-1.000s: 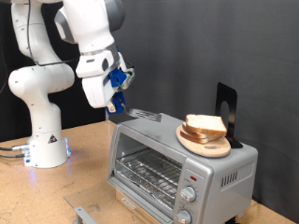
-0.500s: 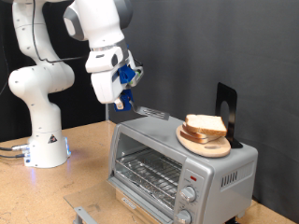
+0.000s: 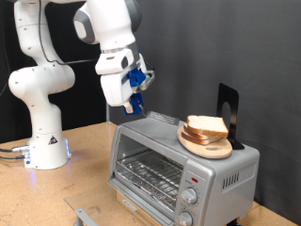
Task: Make a piece of toast with the oven
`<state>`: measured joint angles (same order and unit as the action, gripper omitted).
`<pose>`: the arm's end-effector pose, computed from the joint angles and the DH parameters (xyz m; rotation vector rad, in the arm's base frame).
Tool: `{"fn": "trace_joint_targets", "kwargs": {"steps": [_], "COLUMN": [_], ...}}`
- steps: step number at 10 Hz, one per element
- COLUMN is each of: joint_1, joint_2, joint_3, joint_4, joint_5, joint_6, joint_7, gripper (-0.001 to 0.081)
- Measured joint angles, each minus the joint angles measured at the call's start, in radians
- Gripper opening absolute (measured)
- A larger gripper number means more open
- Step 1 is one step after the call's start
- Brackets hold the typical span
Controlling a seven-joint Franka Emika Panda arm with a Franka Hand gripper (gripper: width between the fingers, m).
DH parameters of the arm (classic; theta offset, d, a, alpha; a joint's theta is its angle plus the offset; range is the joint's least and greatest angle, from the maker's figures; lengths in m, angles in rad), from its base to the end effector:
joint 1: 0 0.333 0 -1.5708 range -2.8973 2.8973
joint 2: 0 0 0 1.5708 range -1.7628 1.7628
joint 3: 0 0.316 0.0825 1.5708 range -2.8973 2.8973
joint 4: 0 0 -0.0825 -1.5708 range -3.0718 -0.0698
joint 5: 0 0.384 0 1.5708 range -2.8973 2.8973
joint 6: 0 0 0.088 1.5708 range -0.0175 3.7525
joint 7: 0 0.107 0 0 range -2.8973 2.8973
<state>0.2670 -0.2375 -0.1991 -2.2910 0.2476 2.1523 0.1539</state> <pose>0.4819 0.0398 0.4558 -2.8564 0.3007 -0.0879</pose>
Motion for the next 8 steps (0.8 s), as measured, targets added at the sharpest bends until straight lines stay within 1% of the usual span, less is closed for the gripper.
{"fn": "trace_joint_targets", "kwargs": {"steps": [3, 8], "joint_1": [0.0, 0.0], "joint_2": [0.038, 0.077], "joint_3": [0.017, 0.032], "joint_4": [0.015, 0.038], "joint_5": [0.0, 0.0], "joint_6": [0.024, 0.037], "joint_7": [0.013, 0.03], "gripper": [0.0325, 0.0325]}}
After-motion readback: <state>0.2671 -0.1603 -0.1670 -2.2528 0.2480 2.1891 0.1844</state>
